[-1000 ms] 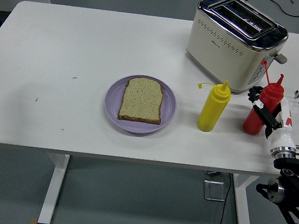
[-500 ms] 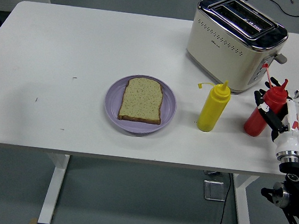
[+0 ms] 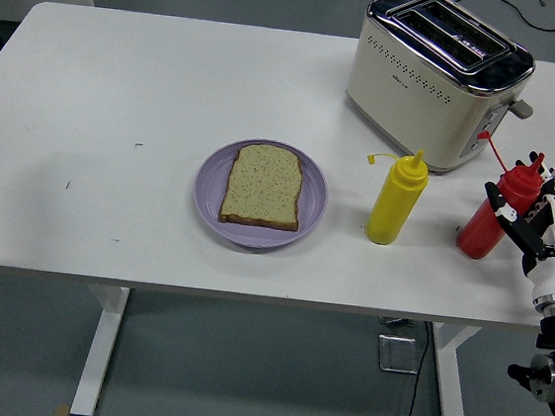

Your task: Pick up the cup,pour liquid into bread,place the cup on the desk

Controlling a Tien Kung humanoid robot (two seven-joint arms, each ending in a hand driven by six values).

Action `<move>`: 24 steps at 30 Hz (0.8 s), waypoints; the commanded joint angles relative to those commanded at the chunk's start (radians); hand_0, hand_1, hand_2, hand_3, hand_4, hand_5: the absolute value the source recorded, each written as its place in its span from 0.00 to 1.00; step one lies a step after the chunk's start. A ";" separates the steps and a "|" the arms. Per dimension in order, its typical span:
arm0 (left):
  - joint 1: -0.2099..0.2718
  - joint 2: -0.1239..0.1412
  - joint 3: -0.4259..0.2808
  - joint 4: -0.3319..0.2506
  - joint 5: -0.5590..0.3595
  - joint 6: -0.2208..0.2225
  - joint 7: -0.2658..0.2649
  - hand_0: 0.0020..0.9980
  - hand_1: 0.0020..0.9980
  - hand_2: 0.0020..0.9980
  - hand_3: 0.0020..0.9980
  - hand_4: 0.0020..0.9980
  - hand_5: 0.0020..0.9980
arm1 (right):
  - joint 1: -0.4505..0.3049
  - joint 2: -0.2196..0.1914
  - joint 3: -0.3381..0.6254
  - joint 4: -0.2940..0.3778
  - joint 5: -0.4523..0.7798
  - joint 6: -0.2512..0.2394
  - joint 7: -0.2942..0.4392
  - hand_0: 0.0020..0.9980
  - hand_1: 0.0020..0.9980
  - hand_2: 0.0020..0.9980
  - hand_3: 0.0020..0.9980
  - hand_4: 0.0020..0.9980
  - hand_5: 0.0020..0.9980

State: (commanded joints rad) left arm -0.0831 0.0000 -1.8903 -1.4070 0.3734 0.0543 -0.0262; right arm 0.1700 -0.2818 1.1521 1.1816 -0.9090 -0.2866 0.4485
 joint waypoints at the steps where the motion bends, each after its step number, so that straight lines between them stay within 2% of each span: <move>1: 0.000 0.000 0.001 0.000 0.000 0.000 0.000 0.80 0.77 0.77 0.70 0.57 1.00 | -0.003 -0.002 0.007 0.003 -0.002 0.002 -0.002 0.94 0.87 0.97 1.00 0.87 0.37; 11: 0.005 0.001 0.004 0.000 0.001 0.000 0.001 0.80 0.77 0.77 0.70 0.57 1.00 | -0.040 -0.025 0.055 0.068 -0.020 0.008 -0.009 0.94 0.87 0.97 1.00 0.89 0.36; 24: -0.001 0.002 -0.002 0.000 0.001 0.000 0.001 0.80 0.77 0.77 0.70 0.57 1.00 | -0.062 -0.048 0.156 0.222 -0.048 -0.004 -0.011 0.94 0.88 0.98 1.00 0.90 0.35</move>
State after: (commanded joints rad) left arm -0.0844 0.0016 -1.8923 -1.4074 0.3744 0.0546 -0.0254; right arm 0.1077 -0.3299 1.3082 1.4039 -0.9571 -0.2909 0.4376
